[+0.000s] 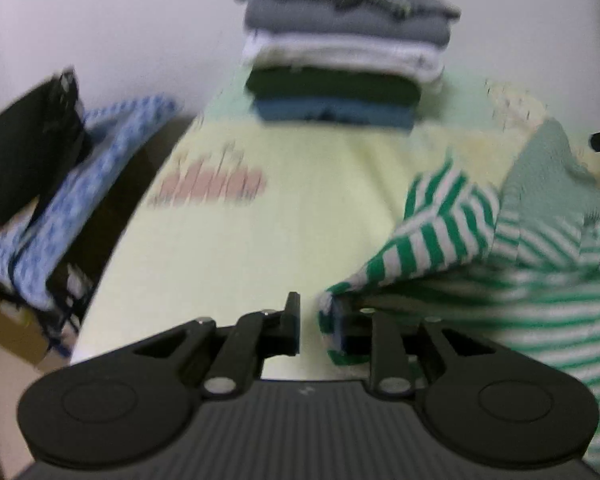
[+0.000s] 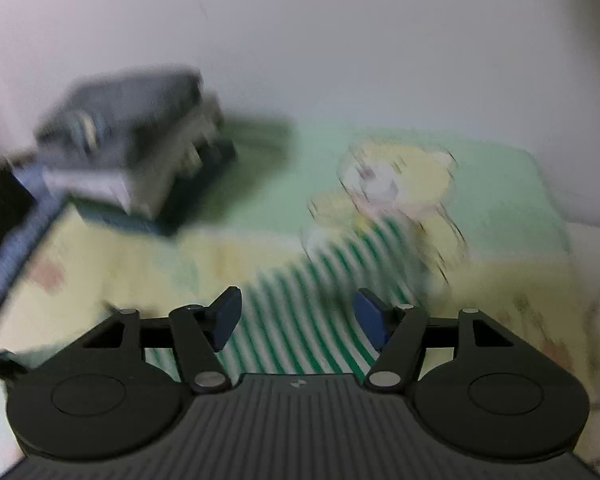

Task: Fold clothes

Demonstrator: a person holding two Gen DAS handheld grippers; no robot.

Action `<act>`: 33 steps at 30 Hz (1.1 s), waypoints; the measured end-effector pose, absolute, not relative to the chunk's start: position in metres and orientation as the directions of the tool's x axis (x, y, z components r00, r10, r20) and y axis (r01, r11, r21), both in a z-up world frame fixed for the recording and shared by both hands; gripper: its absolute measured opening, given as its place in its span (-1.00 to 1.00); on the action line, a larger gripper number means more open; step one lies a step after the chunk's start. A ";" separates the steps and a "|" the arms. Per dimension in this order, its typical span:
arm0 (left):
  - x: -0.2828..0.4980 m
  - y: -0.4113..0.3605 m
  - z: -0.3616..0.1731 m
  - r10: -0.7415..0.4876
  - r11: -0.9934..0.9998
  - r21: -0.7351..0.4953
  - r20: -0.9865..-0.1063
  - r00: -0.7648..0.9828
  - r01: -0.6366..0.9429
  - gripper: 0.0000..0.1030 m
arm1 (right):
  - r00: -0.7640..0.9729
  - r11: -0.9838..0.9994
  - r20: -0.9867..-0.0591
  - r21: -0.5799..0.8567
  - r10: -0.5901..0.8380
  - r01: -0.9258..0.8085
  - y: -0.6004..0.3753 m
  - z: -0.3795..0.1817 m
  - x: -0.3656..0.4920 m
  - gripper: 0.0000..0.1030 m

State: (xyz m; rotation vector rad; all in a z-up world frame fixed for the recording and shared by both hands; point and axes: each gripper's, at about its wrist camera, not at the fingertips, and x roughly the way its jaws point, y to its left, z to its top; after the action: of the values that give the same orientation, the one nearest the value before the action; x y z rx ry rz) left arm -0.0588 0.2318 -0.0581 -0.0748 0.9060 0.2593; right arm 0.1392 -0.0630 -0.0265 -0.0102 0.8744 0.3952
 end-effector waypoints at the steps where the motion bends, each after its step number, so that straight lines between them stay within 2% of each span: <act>1: -0.064 0.230 -0.062 0.183 0.970 0.048 -0.795 0.578 -0.240 -0.38 | 0.551 0.934 -0.765 0.184 0.332 -0.306 -0.072 -0.030 0.136 0.40; 4: -0.077 0.214 -0.055 0.213 0.977 0.146 -0.768 0.604 -0.159 -0.31 | 0.457 0.911 -0.789 0.376 0.411 -0.170 -0.096 -0.045 0.138 0.44; 6: -0.085 0.204 -0.049 0.231 0.971 0.213 -0.741 0.630 -0.105 -0.17 | 0.414 0.890 -0.797 0.449 0.440 -0.080 -0.097 -0.058 0.145 0.45; 8: -0.089 0.192 -0.033 0.243 0.957 0.286 -0.676 0.696 -0.056 0.25 | 0.403 0.895 -0.816 0.447 0.415 -0.018 -0.089 -0.068 0.150 0.45; 11: -0.081 0.175 -0.019 0.196 0.937 0.347 -0.618 0.761 0.040 0.63 | 0.416 0.890 -0.821 0.453 0.391 0.057 -0.079 -0.080 0.157 0.45; 12: -0.075 0.170 -0.019 0.176 0.930 0.360 -0.610 0.773 0.073 0.67 | 0.429 0.887 -0.817 0.456 0.386 0.071 -0.075 -0.081 0.158 0.48; 15: -0.051 0.154 -0.034 0.101 0.914 0.365 -0.631 0.769 0.179 0.65 | 0.462 0.892 -0.806 0.447 0.371 0.063 -0.061 -0.081 0.164 0.47; 16: -0.041 0.149 -0.043 0.087 0.911 0.359 -0.651 0.754 0.205 0.52 | 0.464 0.898 -0.804 0.438 0.372 0.039 -0.054 -0.080 0.166 0.39; 17: -0.031 0.146 -0.052 0.089 0.908 0.358 -0.674 0.733 0.219 0.19 | 0.463 0.903 -0.803 0.430 0.375 0.014 -0.048 -0.079 0.167 0.26; 18: -0.020 0.143 -0.061 0.092 0.905 0.357 -0.697 0.711 0.233 -0.04 | 0.469 0.904 -0.798 0.426 0.379 -0.006 -0.046 -0.077 0.169 -0.22; 19: -0.011 0.141 -0.069 0.097 0.904 0.355 -0.715 0.692 0.239 -0.56 | 0.481 0.905 -0.789 0.425 0.382 -0.021 -0.046 -0.073 0.170 -0.67; 20: -0.003 0.145 -0.074 0.107 0.909 0.349 -0.724 0.681 0.227 -0.72 | 0.492 0.905 -0.781 0.424 0.385 -0.036 -0.046 -0.069 0.171 -0.73; 24: 0.010 0.173 -0.065 0.184 0.942 0.328 -0.680 0.710 0.070 -0.72 | 0.616 0.889 -0.690 0.455 0.381 -0.040 -0.069 -0.038 0.173 -0.89; 26: 0.013 0.195 -0.052 0.240 0.951 0.306 -0.647 0.724 -0.042 -0.76 | 0.687 0.892 -0.636 0.450 0.350 -0.038 -0.083 -0.019 0.175 -0.89; 30: 0.013 0.254 -0.040 0.314 0.948 0.178 -0.647 0.695 -0.263 -0.77 | 0.814 0.900 -0.521 0.435 0.255 -0.004 -0.108 0.013 0.184 -0.99; 31: 0.011 0.266 -0.040 0.335 0.939 0.167 -0.649 0.683 -0.302 -0.96 | 0.837 0.901 -0.495 0.434 0.231 0.008 -0.113 0.020 0.188 -0.99; 33: 0.007 0.287 -0.040 0.371 0.917 0.146 -0.656 0.657 -0.373 -1.00 | 0.852 0.910 -0.487 0.414 0.193 0.031 -0.117 0.029 0.200 -0.95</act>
State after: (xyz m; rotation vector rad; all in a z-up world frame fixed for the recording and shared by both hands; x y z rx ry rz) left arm 0.0070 0.2871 -0.0397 -0.0018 0.7424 0.4213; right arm 0.2000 -0.1174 0.0294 0.4242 0.5491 0.0883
